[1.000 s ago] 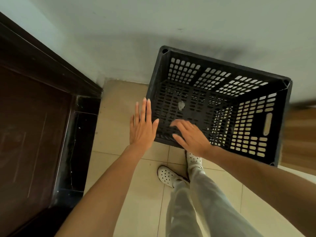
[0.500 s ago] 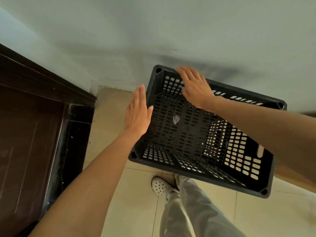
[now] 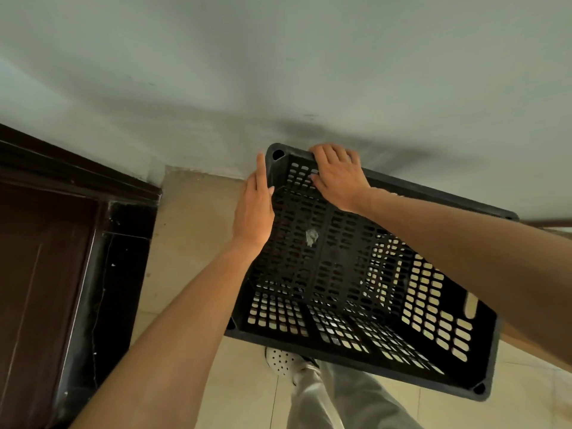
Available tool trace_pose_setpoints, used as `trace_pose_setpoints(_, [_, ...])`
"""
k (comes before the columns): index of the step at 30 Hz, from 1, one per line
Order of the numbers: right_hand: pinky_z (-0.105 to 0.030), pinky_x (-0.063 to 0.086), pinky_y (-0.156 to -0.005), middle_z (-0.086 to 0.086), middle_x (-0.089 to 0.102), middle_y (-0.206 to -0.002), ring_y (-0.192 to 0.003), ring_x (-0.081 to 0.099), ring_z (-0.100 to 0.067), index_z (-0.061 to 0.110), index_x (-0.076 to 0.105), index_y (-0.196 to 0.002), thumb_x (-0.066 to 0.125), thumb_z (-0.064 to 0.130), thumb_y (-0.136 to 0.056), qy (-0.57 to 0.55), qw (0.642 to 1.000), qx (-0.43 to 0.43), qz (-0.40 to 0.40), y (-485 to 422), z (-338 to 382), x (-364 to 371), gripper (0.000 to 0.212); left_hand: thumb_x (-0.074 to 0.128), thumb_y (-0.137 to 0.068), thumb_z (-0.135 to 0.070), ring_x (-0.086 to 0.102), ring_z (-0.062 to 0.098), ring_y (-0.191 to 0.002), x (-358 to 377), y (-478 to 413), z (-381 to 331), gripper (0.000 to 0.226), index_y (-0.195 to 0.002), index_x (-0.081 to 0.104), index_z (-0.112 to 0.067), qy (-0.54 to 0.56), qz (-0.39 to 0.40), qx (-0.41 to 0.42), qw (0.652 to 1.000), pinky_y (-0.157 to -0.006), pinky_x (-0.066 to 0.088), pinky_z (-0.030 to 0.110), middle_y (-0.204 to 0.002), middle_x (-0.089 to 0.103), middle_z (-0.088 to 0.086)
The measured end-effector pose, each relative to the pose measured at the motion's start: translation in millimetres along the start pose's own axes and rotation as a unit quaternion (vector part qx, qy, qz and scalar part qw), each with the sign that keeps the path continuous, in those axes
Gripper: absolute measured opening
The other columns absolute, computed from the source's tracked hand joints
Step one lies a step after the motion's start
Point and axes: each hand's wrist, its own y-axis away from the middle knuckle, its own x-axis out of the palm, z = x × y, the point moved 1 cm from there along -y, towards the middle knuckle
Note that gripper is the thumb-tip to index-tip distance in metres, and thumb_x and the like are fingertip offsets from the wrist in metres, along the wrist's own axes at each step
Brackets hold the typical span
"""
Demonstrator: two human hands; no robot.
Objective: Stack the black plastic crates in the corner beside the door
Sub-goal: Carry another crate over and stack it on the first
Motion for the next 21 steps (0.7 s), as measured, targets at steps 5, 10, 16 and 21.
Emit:
trace_pose_setpoints(5, [-0.046, 0.034, -0.101, -0.006, 0.049, -0.133, -0.128, 0.042, -0.029, 0.017, 0.039, -0.133, 0.048, 0.031, -0.091, 0.026, 1.000, -0.010, -0.014, -2.1, -1.6, 1.9, 0.045, 0.046, -0.102, -0.016, 0.064, 0.025, -0.086, 3.3, 4.5, 0.3, 0.071, -0.158, 0.002, -0.017, 0.022, 0.002, -0.003, 1.000, -0.065, 0.052, 0.031, -0.141, 0.049, 0.010])
trace_pose_setpoints(10, [-0.047, 0.033, -0.101, -0.007, 0.048, -0.135, -0.127, 0.042, -0.030, 0.017, 0.037, -0.134, 0.048, 0.034, -0.090, 0.036, 0.999, -0.024, 0.001, -5.3, 0.8, 1.8, 0.048, 0.048, -0.101, -0.012, 0.067, 0.028, -0.096, 1.8, 12.4, 1.2, 0.074, -0.158, 0.002, -0.018, 0.036, -0.005, -0.016, 0.999, -0.067, 0.051, 0.031, -0.149, 0.043, 0.009])
trace_pose_setpoints(16, [-0.050, 0.027, -0.106, -0.006, 0.045, -0.138, -0.132, 0.037, -0.030, 0.019, 0.035, -0.134, 0.049, 0.036, -0.088, 0.029, 0.996, -0.075, 0.030, -14.3, 16.1, 1.0, 0.051, 0.049, -0.101, -0.018, 0.067, 0.027, -0.091, -3.0, 30.4, 10.0, 0.075, -0.158, -0.001, -0.017, 0.003, -0.012, -0.052, 0.999, -0.066, 0.058, 0.036, -0.145, 0.046, 0.011])
trace_pose_setpoints(21, [-0.052, 0.024, -0.107, -0.007, 0.038, -0.145, -0.135, 0.031, -0.032, 0.020, 0.030, -0.138, 0.050, 0.037, -0.088, 0.020, 0.994, -0.080, 0.076, -21.5, 12.3, -4.9, 0.056, 0.047, -0.102, -0.029, 0.060, 0.029, -0.105, -7.5, 23.7, 5.3, 0.078, -0.157, -0.006, -0.016, -0.022, 0.027, -0.070, 0.997, -0.082, 0.056, 0.046, -0.139, 0.048, 0.015])
